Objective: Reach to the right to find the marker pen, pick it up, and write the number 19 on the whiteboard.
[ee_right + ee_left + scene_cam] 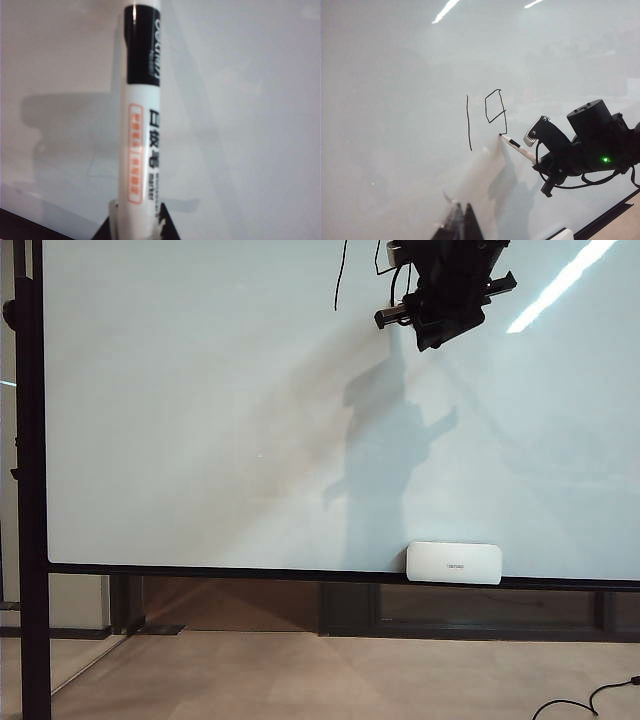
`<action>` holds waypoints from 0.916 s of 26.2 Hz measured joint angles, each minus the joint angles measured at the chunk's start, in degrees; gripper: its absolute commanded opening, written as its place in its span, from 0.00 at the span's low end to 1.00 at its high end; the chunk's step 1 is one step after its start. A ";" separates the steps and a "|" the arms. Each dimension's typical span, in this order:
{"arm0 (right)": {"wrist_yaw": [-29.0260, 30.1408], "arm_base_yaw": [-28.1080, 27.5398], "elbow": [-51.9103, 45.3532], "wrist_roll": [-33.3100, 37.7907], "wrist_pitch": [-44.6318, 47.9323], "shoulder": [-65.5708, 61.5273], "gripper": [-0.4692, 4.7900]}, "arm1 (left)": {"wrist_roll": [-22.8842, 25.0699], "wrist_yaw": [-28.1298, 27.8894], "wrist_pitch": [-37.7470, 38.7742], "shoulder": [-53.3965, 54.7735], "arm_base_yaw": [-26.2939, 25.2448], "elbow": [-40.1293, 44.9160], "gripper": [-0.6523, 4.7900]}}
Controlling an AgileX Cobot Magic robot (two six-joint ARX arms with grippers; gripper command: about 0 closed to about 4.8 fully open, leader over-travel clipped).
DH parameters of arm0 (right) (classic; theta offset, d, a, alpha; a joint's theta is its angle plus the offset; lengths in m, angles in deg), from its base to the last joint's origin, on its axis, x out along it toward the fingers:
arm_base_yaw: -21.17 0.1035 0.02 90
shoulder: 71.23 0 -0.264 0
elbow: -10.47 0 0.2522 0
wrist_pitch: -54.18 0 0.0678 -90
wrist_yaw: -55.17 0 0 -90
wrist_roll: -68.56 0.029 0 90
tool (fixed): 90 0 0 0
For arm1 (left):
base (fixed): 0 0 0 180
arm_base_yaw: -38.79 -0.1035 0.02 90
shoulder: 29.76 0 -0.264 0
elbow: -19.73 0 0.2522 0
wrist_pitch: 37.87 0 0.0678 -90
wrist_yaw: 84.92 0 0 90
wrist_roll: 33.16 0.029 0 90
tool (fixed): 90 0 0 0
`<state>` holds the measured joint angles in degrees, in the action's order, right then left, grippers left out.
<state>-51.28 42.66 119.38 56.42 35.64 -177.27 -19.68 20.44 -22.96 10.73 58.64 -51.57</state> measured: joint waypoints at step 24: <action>5.79 -0.42 -0.07 -1.38 -1.88 19.41 0.09 | 3.76 -22.36 7.45 -9.60 0.00 0.00 0.11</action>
<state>-45.48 42.25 119.31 55.04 33.76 -157.86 -15.92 -1.92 -15.51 1.13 58.64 -51.57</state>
